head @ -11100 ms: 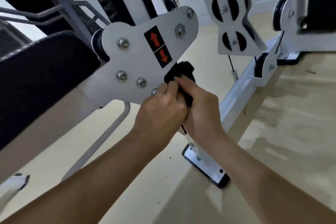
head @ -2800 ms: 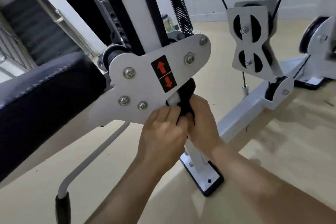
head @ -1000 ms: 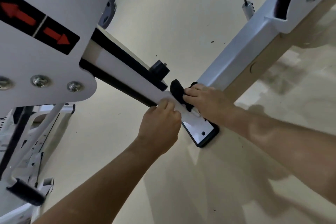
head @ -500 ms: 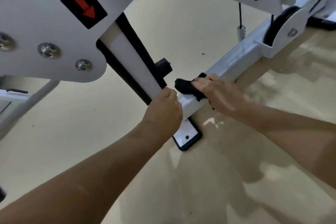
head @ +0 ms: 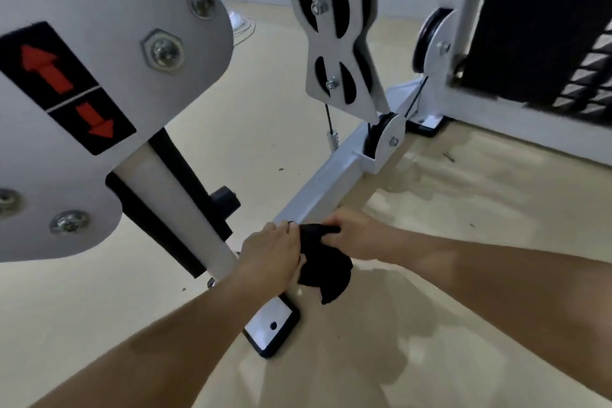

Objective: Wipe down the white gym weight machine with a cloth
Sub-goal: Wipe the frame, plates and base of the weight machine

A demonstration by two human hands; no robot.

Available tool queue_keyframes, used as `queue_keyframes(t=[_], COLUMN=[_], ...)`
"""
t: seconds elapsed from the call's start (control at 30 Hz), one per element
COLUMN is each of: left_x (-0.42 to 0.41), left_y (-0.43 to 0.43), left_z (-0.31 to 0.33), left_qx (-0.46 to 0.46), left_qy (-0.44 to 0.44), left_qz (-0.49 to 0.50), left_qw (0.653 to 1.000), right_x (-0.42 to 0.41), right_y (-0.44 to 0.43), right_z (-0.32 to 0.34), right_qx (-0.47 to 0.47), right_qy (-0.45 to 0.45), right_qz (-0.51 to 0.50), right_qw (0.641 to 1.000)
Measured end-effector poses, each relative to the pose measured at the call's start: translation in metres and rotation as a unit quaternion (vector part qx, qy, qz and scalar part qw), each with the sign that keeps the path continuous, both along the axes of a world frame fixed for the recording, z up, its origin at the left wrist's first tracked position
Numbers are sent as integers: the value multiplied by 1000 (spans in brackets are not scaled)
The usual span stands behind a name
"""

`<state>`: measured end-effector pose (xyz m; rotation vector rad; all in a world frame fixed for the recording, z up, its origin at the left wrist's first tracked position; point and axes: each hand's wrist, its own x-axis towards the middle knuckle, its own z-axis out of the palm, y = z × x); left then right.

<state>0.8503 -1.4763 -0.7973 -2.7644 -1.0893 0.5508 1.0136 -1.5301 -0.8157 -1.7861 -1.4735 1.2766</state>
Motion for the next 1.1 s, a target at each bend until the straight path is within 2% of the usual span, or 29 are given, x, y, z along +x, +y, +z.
queue_keyframes(t=[0.07, 0.17, 0.2, 0.27, 0.33, 0.4, 0.47, 0.53, 0.63, 0.67, 0.73, 0.83, 0.9, 0.97, 1.03, 1.1], left_x=[6, 10, 8, -2, -15, -24, -29, -30, -25, -23, -21, -27, -31, -40, -56, -78], left_y=[3, -3, -6, -15, -35, -56, -70, -75, -66, -61, -50, -40, -44, -52, -63, -73], left_z=[1, 21, 31, 58, 93, 134, 175, 215, 265, 276, 292, 298, 305, 317, 329, 335], left_qx=[-5, -75, -92, -120, -114, 7, 171, 299, 404, 415, 412, 377, 386, 428, 472, 496], left_qy=[-20, -76, -103, -217, -333, -356, -343, -310, -226, -179, -83, -21, -13, -20, -11, 20], left_qz=[4, 122, 148, 189, 196, 103, -20, -79, -98, -88, -50, -38, -56, -59, -32, -18], left_qw=[1000, 987, 979, 950, 915, 929, 923, 899, 881, 888, 906, 925, 921, 901, 881, 868], right_x=[18, 24, 21, 14, 5, -8, -24, -39, -45, -42, -37, -41, -47, -61, -83, -104], right_y=[-15, -27, -29, -32, -34, -31, -27, -14, 3, 5, 9, 9, 6, 4, 7, 12], right_z=[18, 60, 77, 109, 139, 168, 195, 213, 215, 212, 209, 211, 216, 227, 238, 243], right_qx=[-30, -8, 0, 20, 73, 199, 380, 510, 529, 531, 540, 523, 523, 562, 598, 613], right_qy=[96, 266, 337, 445, 471, 415, 245, 53, -111, -132, -112, -93, -179, -251, -274, -265], right_qz=[-102, -222, -231, -206, -168, -154, -166, -115, -52, -59, -71, -91, -118, -93, -49, -47], right_qw=[990, 938, 913, 871, 863, 874, 876, 851, 840, 835, 831, 842, 825, 782, 751, 743])
